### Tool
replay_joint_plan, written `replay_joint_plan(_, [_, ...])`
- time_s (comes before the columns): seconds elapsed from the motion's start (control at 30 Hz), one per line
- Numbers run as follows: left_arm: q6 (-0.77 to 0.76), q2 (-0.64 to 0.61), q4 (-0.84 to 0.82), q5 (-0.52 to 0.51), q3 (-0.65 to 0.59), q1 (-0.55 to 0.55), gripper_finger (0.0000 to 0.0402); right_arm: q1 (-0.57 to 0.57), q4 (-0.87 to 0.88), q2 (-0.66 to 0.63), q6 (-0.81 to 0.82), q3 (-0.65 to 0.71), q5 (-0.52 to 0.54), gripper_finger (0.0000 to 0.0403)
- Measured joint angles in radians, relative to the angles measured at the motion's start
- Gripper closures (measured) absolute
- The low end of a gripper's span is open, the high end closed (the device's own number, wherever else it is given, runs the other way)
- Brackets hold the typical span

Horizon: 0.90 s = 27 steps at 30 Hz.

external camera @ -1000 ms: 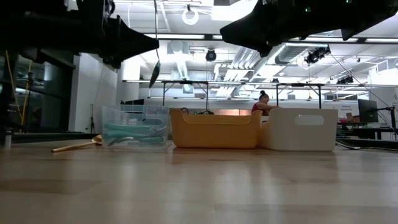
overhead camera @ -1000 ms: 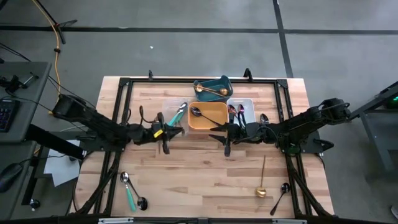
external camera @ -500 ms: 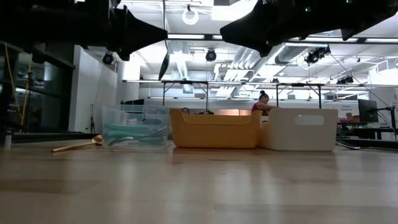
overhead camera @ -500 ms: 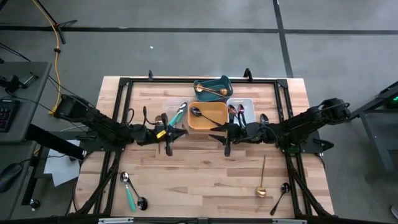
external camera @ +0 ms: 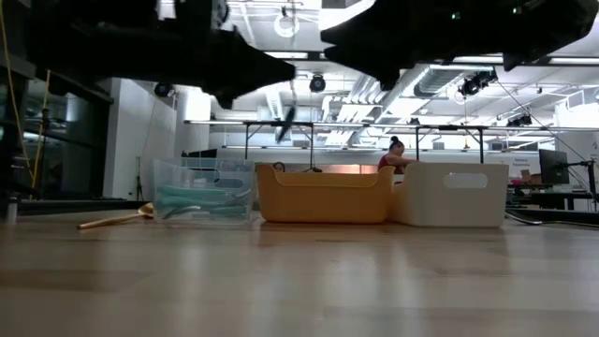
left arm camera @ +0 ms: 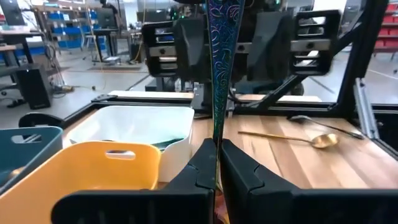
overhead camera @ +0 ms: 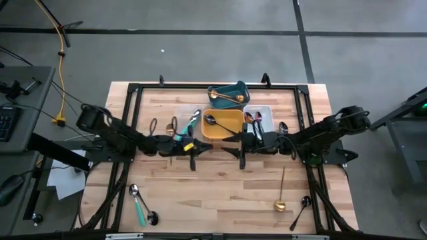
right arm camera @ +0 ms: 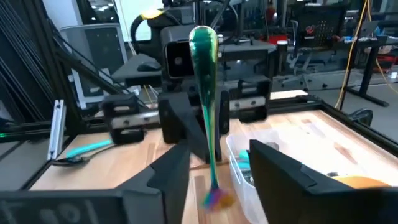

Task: Sort silverware by color (type)
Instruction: Put the distorted-color spoon into the white bin

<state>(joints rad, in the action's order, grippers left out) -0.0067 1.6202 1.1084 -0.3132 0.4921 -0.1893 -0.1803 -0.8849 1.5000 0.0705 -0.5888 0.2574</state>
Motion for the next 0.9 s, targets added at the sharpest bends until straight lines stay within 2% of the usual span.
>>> replay_joint_plan(0.2, [0.001,0.099,0.001,0.002,0.079,0.000,0.0401,0.022,-0.047,0.042,-0.009,0.000,0.016,0.0197])
replay_joint_plan(0.37, [-0.017,0.117,0.003,0.002,0.099,0.008,0.0401,0.034,-0.040,0.041,0.042,0.000,-0.106,0.0192])
replay_joint_plan(0.63, [-0.042,0.118,-0.012,0.045,0.128,0.011,0.0401,0.036,-0.030,0.052,0.064,0.000,-0.110,0.0192])
replay_joint_plan(0.77, [-0.042,0.118,-0.012,0.044,0.129,0.019,0.0401,0.037,-0.035,0.059,0.087,0.000,-0.110,0.0202])
replay_joint_plan(0.9, [-0.045,0.118,-0.017,0.050,0.132,0.025,0.0401,0.043,-0.033,0.059,0.114,-0.014,-0.108,0.0242])
